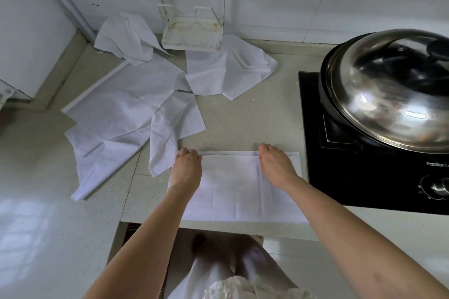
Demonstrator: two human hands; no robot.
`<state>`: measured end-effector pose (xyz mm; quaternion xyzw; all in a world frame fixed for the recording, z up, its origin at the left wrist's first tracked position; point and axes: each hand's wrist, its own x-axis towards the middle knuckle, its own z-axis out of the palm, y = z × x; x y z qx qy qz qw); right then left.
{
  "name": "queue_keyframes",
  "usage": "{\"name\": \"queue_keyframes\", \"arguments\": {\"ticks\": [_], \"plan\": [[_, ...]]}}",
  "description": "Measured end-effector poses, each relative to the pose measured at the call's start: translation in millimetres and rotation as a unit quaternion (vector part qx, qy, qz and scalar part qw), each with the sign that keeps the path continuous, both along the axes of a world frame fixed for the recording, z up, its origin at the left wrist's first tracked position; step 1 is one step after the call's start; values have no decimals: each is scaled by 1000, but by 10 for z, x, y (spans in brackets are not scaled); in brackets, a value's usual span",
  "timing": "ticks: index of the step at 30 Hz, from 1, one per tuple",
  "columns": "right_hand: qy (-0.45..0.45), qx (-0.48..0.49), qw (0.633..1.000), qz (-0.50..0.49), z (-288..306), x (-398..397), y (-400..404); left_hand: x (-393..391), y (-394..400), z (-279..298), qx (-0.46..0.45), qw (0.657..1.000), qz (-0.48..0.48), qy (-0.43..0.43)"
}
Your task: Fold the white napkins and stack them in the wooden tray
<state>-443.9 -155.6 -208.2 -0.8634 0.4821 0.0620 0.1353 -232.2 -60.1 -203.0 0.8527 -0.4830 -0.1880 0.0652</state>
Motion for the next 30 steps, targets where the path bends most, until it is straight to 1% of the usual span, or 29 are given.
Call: {"name": "queue_keyframes", "arguments": {"ticks": [5, 9, 12, 19, 27, 30], "plan": [[15, -3, 1000, -4, 0, 19, -1, -12, -87, 19, 51, 998, 31, 2], [11, 7, 1000, -11, 23, 33, 10, 26, -155, 11, 62, 997, 47, 11], [18, 9, 1000, -10, 38, 46, 14, 8, -142, 21, 106, 994, 29, -5], [40, -3, 999, -22, 54, 89, -12, -30, -168, 51, 117, 993, 24, -11], [65, -8, 998, -10, 32, 127, -60, -41, -164, 69, 120, 992, 20, -16], [55, -5, 998, -13, 20, 135, -63, -41, -167, 79, 121, 992, 20, -15]]}}
